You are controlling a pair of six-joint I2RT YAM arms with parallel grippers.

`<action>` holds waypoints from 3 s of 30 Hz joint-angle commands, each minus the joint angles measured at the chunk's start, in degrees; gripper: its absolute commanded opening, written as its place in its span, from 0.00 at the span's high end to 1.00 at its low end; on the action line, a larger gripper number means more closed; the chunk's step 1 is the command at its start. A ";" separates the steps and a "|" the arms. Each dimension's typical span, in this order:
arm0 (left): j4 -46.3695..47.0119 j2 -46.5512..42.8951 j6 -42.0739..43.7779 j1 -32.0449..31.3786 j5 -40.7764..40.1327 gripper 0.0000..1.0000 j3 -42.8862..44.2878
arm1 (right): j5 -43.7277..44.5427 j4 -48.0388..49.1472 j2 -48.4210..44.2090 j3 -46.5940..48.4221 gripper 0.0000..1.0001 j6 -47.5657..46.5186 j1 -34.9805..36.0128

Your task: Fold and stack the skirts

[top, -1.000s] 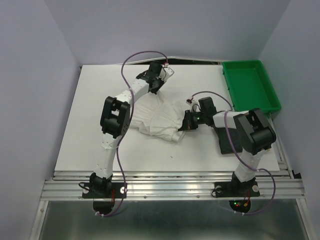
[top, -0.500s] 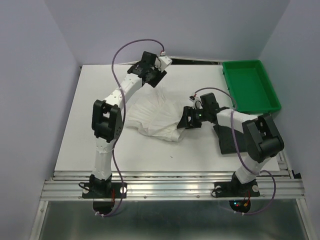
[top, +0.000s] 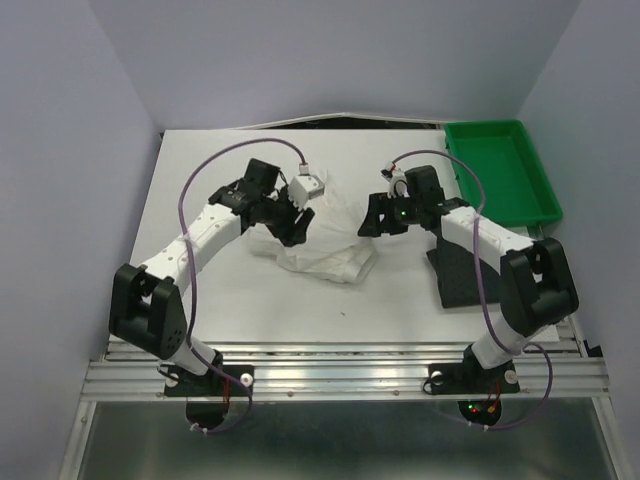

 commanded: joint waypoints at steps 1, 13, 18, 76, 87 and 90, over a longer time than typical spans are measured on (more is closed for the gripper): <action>2.84 0.28 -5.14 -2.62 1.18 0.36 -7.21 | -2.16 -0.53 5.36 3.22 0.35 -2.42 0.12; 6.89 7.48 -5.41 -6.14 -2.43 0.49 -7.41 | -5.50 0.01 8.36 1.02 0.54 -3.30 0.12; 7.77 8.64 -5.50 -6.14 -3.58 0.67 -7.41 | -5.33 -0.17 7.92 0.32 0.54 -3.74 0.12; 4.52 15.64 -6.47 -5.53 -7.80 1.00 14.55 | -6.03 -2.46 11.09 -0.12 0.53 -7.26 0.12; 6.79 29.90 -4.53 -5.70 -7.19 0.86 18.18 | -7.52 -2.28 9.78 -3.19 0.60 -5.77 0.12; 8.03 29.29 -4.18 -5.70 -7.62 0.71 15.89 | -8.66 -2.28 8.89 -5.22 0.72 -4.45 0.12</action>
